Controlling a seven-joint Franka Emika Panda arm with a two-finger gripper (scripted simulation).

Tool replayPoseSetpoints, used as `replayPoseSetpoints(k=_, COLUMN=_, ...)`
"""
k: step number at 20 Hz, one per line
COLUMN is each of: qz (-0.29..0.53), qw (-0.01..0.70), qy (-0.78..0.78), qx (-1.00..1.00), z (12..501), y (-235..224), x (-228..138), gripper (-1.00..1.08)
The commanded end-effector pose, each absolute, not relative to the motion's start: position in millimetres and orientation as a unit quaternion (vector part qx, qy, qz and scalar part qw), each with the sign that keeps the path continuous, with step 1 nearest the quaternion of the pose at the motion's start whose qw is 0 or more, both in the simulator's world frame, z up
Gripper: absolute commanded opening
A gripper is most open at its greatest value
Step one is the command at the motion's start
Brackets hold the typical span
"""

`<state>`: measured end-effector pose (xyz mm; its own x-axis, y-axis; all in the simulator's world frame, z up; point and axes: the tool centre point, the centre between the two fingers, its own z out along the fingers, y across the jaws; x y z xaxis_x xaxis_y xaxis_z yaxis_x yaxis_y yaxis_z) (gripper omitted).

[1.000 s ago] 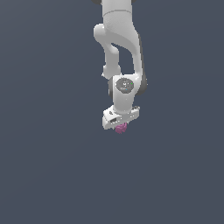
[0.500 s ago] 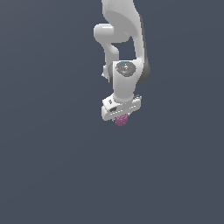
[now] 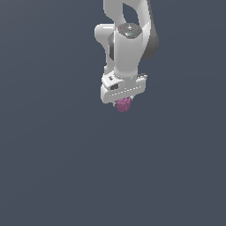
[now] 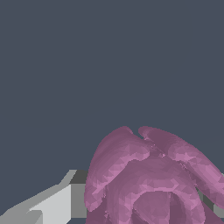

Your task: Pick up the object and move it to a goal position.

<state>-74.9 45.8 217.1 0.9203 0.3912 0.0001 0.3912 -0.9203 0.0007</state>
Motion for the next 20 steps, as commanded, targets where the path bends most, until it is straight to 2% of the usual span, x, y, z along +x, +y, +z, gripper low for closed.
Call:
replayPoseSetpoints(k=1, qz=0.0, qw=0.0, qy=0.2, qx=0.98, z=246, y=46, x=-81, gripper=-1.0)
replayPoseSetpoints(k=20, qz=0.0, qw=0.0, qy=0.2, qx=0.98, z=442, y=43, x=-118, gripper=-1.0)
